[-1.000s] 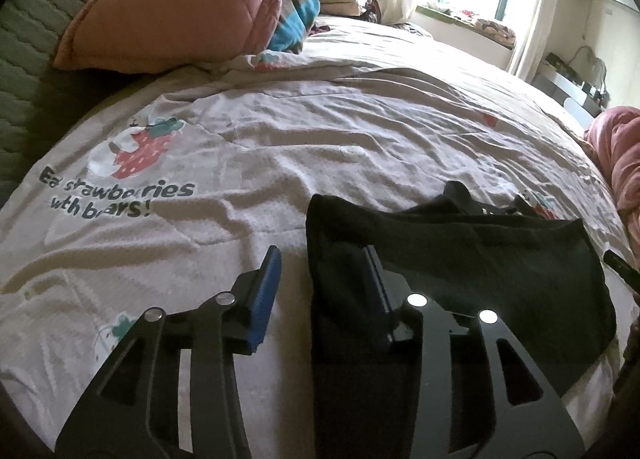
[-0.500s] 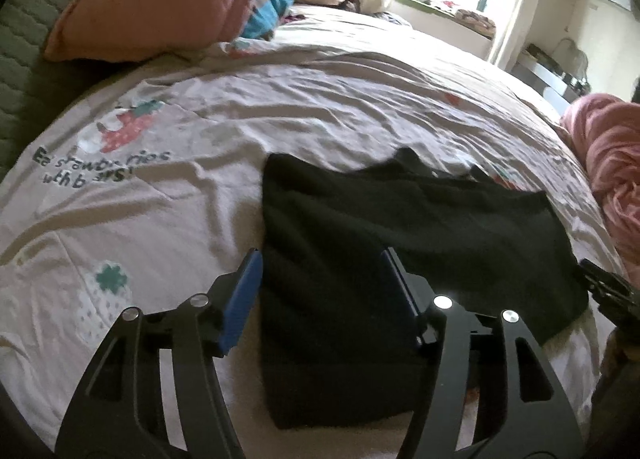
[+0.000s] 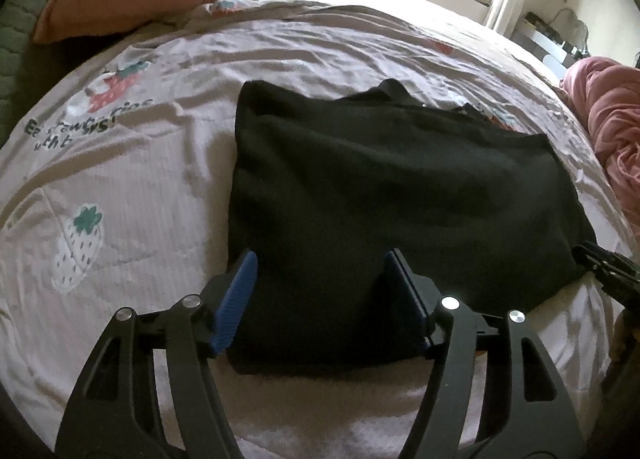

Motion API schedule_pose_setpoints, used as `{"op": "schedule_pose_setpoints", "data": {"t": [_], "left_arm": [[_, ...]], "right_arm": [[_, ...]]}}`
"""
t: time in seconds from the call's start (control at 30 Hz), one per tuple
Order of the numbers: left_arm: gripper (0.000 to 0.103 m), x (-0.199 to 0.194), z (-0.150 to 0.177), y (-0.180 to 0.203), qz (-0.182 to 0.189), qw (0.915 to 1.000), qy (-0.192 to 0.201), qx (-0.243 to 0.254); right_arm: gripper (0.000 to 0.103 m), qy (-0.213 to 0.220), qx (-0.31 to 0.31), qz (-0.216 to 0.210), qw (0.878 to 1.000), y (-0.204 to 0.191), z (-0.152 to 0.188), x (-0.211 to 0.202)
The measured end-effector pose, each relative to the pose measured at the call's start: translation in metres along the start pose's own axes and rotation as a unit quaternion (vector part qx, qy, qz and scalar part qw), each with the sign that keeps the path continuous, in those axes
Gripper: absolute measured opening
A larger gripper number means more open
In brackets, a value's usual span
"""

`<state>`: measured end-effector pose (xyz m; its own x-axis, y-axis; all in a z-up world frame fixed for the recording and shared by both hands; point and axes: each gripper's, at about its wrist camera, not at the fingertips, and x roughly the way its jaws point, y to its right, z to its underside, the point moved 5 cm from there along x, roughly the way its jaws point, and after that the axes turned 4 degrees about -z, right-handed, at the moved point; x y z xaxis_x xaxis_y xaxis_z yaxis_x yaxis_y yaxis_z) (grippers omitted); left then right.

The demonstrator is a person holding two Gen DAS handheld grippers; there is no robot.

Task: Fold small clothes
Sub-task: 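Open both grippers and withdraw from the folded black shirt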

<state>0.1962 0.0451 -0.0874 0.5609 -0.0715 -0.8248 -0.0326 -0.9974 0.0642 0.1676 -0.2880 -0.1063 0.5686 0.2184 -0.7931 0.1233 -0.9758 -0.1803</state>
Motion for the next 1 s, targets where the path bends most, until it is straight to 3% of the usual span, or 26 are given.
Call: {"op": "schedule_pose_setpoints", "data": {"t": [0.5, 0.67, 0.83, 0.93, 1.0], "left_arm": [[0.065, -0.007, 0.010, -0.006, -0.004, 0.9999, -0.003, -0.010], [0.065, -0.017, 0.009, -0.014, -0.003, 0.9998, 0.006, -0.021], [0.077, -0.026, 0.005, -0.024, -0.019, 0.9993, 0.021, -0.025], [0.083, -0.029, 0.002, -0.031, -0.028, 0.9988, 0.026, -0.031], [0.086, -0.031, 0.001, -0.036, -0.030, 0.9985, 0.028, -0.035]], "right_arm": [[0.053, -0.003, -0.001, 0.008, 1.000, 0.000, 0.014, -0.009], [0.064, 0.014, -0.013, -0.005, 1.000, -0.013, 0.013, -0.021], [0.079, 0.027, -0.045, -0.021, 0.998, -0.043, 0.010, -0.029], [0.080, 0.035, -0.071, -0.034, 0.996, -0.068, 0.007, -0.033], [0.087, 0.039, -0.087, -0.041, 0.995, -0.086, 0.005, -0.035]]}}
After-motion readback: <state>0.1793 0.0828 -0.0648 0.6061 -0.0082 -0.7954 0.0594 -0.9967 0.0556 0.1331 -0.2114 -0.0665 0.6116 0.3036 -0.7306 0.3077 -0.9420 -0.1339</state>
